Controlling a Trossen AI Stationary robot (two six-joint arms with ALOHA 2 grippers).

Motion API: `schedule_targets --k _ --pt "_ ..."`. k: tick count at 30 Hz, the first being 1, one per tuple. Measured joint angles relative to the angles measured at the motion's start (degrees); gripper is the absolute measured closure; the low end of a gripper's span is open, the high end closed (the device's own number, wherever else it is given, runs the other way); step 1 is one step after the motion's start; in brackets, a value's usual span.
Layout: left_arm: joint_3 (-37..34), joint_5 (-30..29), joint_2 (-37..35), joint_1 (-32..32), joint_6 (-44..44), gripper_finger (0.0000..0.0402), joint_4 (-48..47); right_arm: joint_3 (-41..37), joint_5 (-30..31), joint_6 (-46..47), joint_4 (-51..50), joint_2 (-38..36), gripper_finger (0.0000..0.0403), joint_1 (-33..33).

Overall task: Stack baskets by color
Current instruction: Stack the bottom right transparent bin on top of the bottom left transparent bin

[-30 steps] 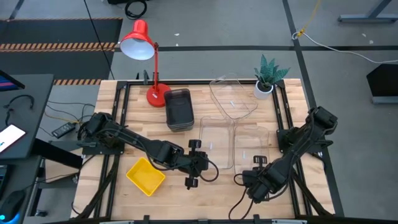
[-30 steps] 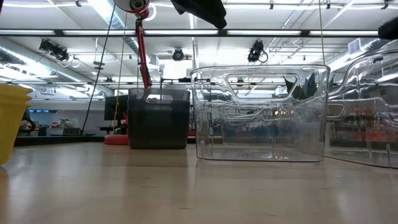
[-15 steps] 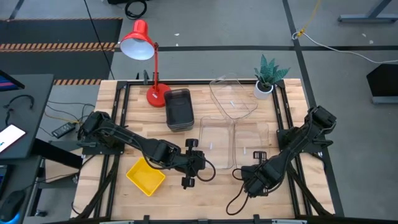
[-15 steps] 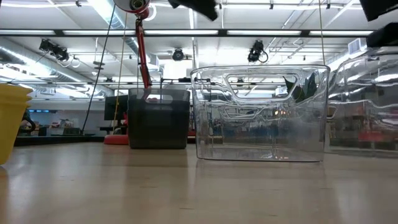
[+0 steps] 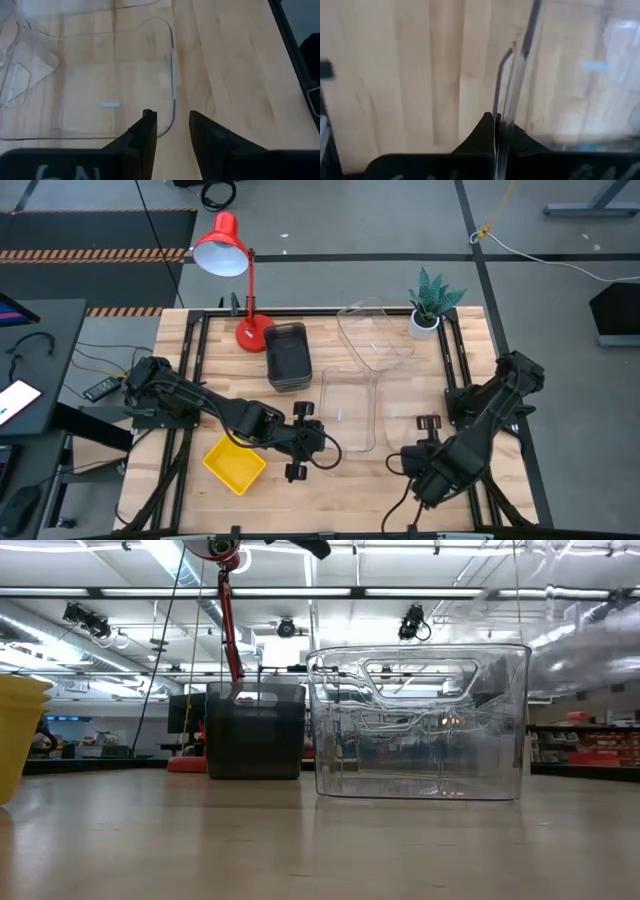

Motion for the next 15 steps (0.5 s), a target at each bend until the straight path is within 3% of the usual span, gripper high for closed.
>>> schedule_targets --k 9,15 --pt "0.0 -1.0 -2.7 -1.6 0.3 0.0280 0.8 6.9 17.0 -6.3 2.9 -0.3 0.0402 -1.9" --pt "0.0 -5.4 -8.2 -4.2 -1.4 0.0280 0.8 5.0 18.8 -14.3 15.4 -0.2 0.0402 -7.4"
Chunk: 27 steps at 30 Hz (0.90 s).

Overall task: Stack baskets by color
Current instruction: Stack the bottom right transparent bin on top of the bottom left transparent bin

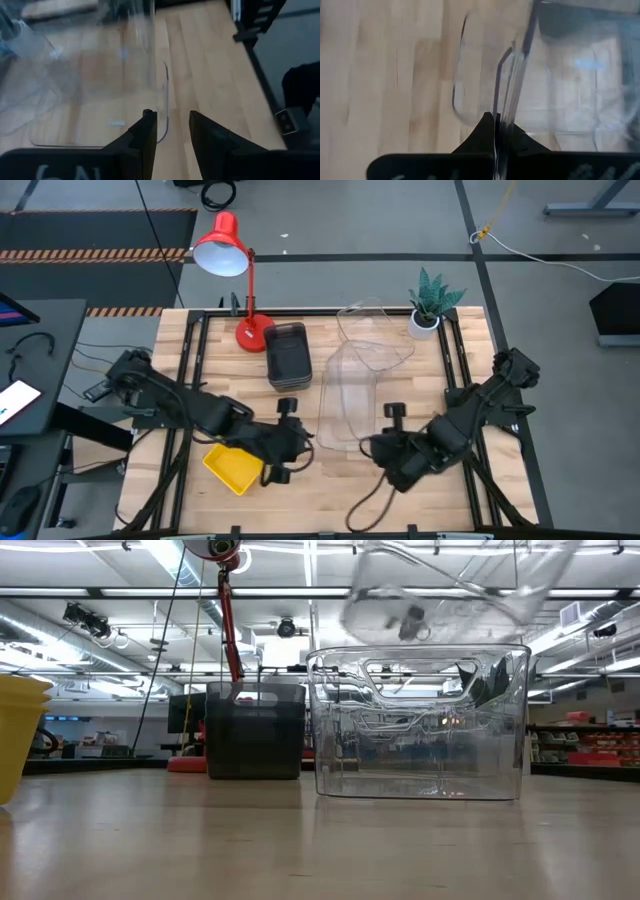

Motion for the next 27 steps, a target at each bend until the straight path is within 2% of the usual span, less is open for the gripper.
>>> schedule_targets --k 5,12,20,27 --pt "0.0 -1.0 -3.5 -1.6 -1.4 0.0280 -0.2 -0.6 -1.8 -3.8 7.7 0.0 0.0402 -4.3" --pt "0.0 -6.1 -4.9 -4.1 -2.9 0.0280 -1.7 -1.7 -7.4 -2.3 14.1 1.7 0.0403 -7.4" --pt "0.0 -7.2 -4.8 -5.0 -4.1 0.0280 -1.4 -5.6 -11.7 3.6 13.7 3.6 0.0403 -8.5" --pt "0.0 -7.2 -4.8 -5.0 -4.1 0.0280 -1.3 -7.4 -19.1 5.0 12.6 5.4 0.0401 -9.9"
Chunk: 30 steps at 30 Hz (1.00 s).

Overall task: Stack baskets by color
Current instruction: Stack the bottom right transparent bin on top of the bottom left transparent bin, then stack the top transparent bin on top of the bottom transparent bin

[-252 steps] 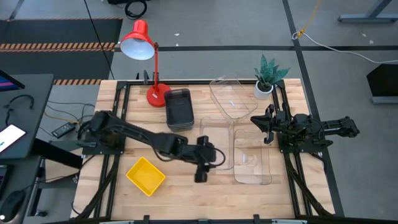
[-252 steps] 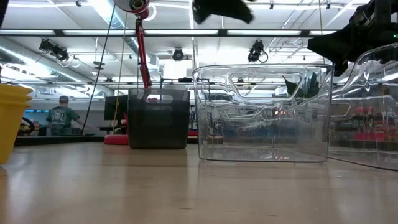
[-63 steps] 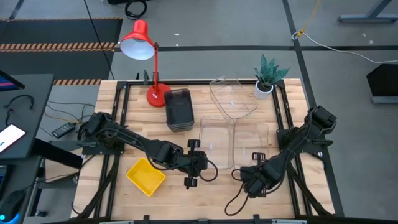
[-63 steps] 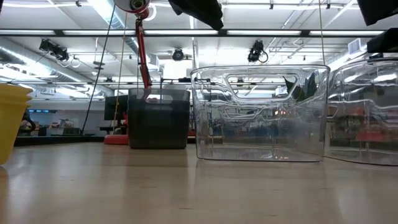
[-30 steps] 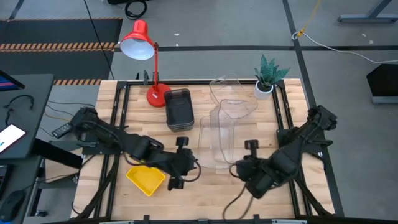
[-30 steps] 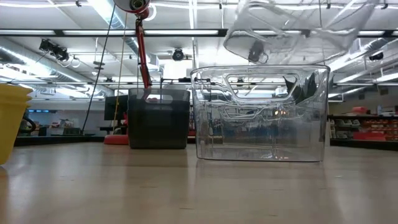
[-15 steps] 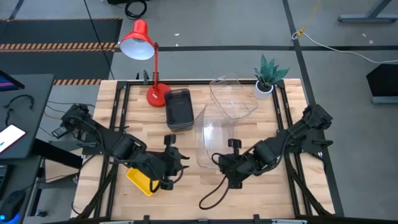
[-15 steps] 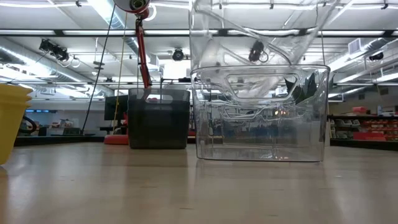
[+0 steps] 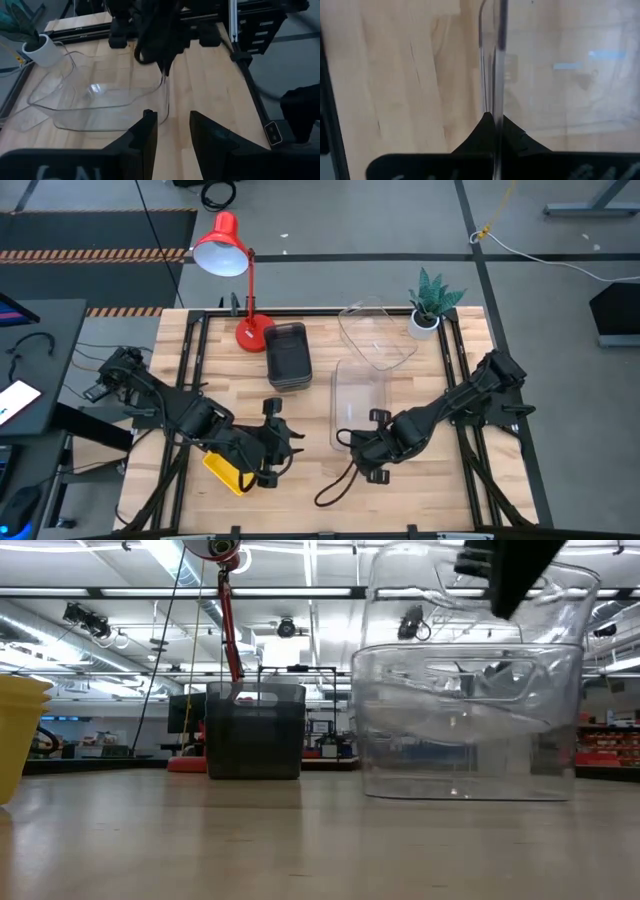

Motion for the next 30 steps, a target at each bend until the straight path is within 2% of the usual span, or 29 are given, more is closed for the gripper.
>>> schedule_targets --k 5,9,17,19,23,26,30 --pt "0.0 0.0 0.0 0.1 0.0 0.0280 0.3 -0.4 -5.6 -0.9 -1.7 1.1 0.0399 -0.9" --pt "0.0 0.0 0.0 0.1 0.0 0.0280 0.3 -0.4 -7.2 -2.1 -1.5 1.3 0.0384 -1.0" --pt "0.0 0.0 0.0 0.1 0.4 0.0280 0.3 0.3 -10.2 -4.7 -2.9 0.3 0.0295 -1.0" --pt "0.0 0.0 0.0 0.1 0.5 0.0280 0.3 0.5 -9.1 -5.5 -3.2 -1.0 0.0276 -1.0" --pt "-0.4 -0.1 0.7 0.6 0.7 0.0280 0.6 0.5 -1.5 -9.0 -7.1 -4.1 0.0258 -1.1" --pt "-2.3 -0.2 0.9 1.4 1.1 0.0280 3.0 -1.1 -0.5 -10.9 -8.4 -7.4 0.0263 -2.5" --pt "-6.3 0.0 1.0 2.1 1.2 0.0280 6.4 -6.9 0.5 -12.7 -6.9 -12.8 0.0280 -5.6"
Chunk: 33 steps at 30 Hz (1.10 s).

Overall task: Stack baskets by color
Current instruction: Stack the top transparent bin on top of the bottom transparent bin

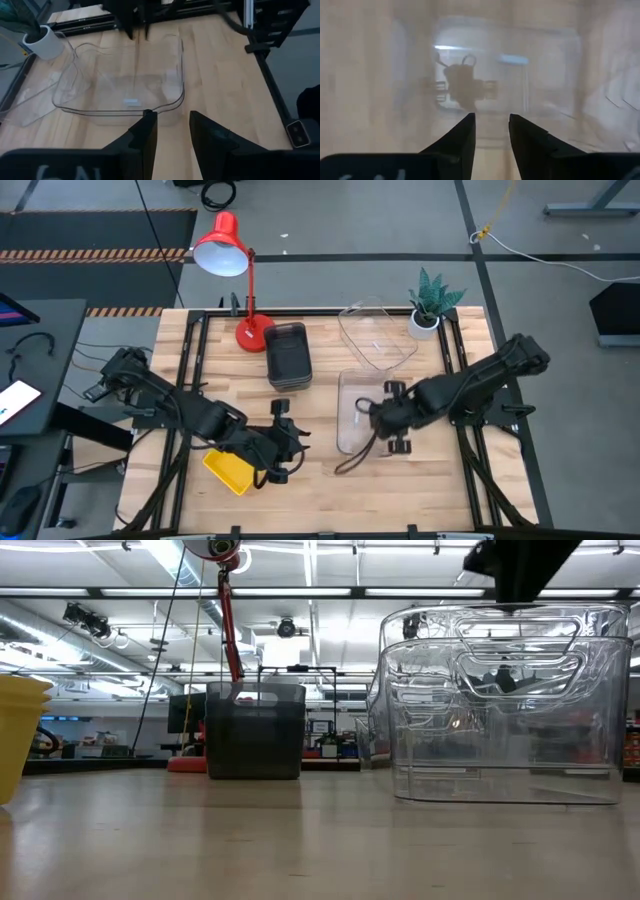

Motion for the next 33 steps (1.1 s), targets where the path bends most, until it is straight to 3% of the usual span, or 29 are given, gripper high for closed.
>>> schedule_targets --k 7,13,18,28,33 --pt "-6.2 0.0 0.0 1.7 1.0 0.0280 6.8 -11.9 2.8 -10.9 0.7 -10.5 0.0283 -7.4" --pt "-11.0 0.0 0.0 3.8 5.3 0.0280 15.3 -15.6 3.5 -25.5 0.0 -16.1 0.0288 -17.5" --pt "-15.7 0.0 0.0 4.8 5.0 0.0280 24.4 -15.6 2.5 -30.8 -1.2 -14.8 0.0291 -27.3" --pt "-24.9 -0.1 -0.1 1.9 4.3 0.0280 42.0 -15.6 2.4 -44.4 -1.1 -8.6 0.0259 -39.2" --pt "-26.1 0.1 -0.1 1.4 4.4 0.0280 42.5 -15.6 2.1 -50.5 1.5 -6.2 0.0248 -45.5"
